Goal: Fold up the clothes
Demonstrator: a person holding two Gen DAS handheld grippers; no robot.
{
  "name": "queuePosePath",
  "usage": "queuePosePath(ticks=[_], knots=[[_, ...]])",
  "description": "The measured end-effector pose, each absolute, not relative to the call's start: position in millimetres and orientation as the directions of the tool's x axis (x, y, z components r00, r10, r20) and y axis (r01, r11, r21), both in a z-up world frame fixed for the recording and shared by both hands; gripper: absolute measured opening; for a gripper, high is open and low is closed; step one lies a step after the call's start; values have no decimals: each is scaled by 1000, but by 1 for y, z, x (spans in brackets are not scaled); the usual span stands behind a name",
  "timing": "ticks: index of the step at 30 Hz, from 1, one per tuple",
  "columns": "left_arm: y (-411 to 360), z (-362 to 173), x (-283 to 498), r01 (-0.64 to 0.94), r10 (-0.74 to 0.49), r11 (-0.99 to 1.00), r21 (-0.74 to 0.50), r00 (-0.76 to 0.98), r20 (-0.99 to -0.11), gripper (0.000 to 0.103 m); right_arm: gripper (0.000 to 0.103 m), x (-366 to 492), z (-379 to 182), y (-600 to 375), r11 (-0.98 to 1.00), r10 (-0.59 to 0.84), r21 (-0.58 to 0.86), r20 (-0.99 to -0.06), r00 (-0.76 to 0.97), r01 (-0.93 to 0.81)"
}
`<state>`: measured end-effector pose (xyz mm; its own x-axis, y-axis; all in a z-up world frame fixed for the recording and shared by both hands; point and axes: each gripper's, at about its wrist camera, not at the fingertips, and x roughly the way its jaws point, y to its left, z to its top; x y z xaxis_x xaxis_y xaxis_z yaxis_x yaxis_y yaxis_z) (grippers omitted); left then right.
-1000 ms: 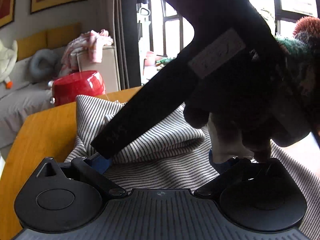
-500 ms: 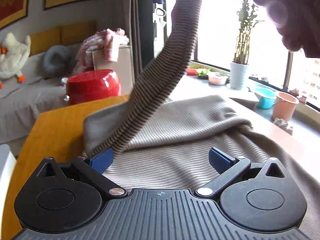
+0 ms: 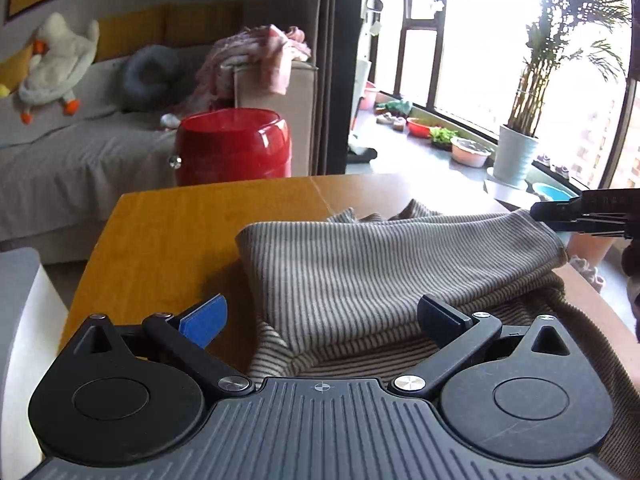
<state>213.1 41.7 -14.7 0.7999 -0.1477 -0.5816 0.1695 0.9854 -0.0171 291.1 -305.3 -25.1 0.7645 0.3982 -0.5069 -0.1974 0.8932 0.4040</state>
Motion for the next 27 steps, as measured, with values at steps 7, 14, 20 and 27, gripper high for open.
queuePosePath(ticks=[7, 14, 20, 27], knots=[[22, -25, 222, 210, -137, 977, 49, 781, -609, 103, 5, 287, -9, -271, 893, 436, 331, -473, 765, -304], [27, -38, 232, 152, -22, 976, 156, 782, -623, 103, 4, 285, 53, -268, 871, 470, 302, -286, 835, -387], [57, -35, 239, 114, -2, 986, 125, 746, -666, 103, 6, 291, -34, -290, 927, 350, 316, -543, 763, -201], [54, 5, 226, 216, -203, 975, -46, 797, -569, 103, 29, 268, -22, -302, 943, 304, 283, -508, 806, -177]])
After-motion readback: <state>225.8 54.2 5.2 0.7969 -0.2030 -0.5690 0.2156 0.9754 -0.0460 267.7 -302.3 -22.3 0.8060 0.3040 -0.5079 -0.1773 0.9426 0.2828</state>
